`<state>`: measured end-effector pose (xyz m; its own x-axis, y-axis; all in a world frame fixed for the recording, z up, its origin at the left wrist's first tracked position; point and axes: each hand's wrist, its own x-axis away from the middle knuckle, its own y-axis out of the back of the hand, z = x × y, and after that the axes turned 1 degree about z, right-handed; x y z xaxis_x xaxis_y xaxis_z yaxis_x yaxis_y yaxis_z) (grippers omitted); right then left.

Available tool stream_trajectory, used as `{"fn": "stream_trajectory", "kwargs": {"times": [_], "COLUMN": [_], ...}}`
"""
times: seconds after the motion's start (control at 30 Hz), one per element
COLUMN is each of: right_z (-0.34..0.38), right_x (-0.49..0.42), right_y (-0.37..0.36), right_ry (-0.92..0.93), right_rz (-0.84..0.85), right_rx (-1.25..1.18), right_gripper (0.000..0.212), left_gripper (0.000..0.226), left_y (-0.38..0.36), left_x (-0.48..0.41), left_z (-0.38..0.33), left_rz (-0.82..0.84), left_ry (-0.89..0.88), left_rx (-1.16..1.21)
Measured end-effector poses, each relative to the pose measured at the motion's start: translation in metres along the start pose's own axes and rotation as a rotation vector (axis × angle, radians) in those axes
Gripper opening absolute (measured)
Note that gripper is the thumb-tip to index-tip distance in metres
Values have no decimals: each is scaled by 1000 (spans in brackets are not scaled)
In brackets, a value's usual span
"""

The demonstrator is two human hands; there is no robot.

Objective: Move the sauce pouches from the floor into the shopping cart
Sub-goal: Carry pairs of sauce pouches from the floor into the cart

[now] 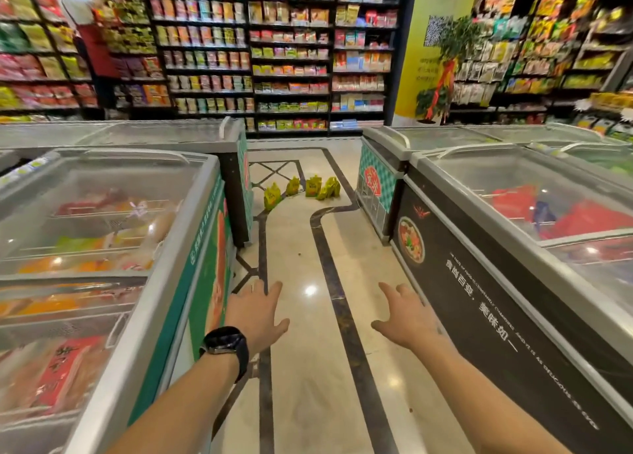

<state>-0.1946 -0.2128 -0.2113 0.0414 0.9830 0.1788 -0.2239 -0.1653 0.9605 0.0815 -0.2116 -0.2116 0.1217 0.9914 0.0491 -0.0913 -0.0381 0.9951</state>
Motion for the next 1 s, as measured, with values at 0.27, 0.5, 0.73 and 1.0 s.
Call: {"fn": "stream_trajectory", "kwargs": {"times": [0.27,0.5,0.73,1.0], "right_z": [-15,11,80,132], "right_x": [-212,-385,-559,-731], "right_y": [22,45,50,65], "right_ry": [-8,62,135,49], "right_rz": [41,80,83,117], "right_rx": [-46,-6,32,-16], "right_gripper": [86,86,79,83], "left_gripper": [74,75,76,76], "left_y": [6,5,-19,-28], "left_x": [-211,-367,-529,-717], "left_z": [5,35,102,167], "left_rz": [50,62,85,193], "left_ry": [41,142,194,156], "left_rx": [40,110,114,145]}}
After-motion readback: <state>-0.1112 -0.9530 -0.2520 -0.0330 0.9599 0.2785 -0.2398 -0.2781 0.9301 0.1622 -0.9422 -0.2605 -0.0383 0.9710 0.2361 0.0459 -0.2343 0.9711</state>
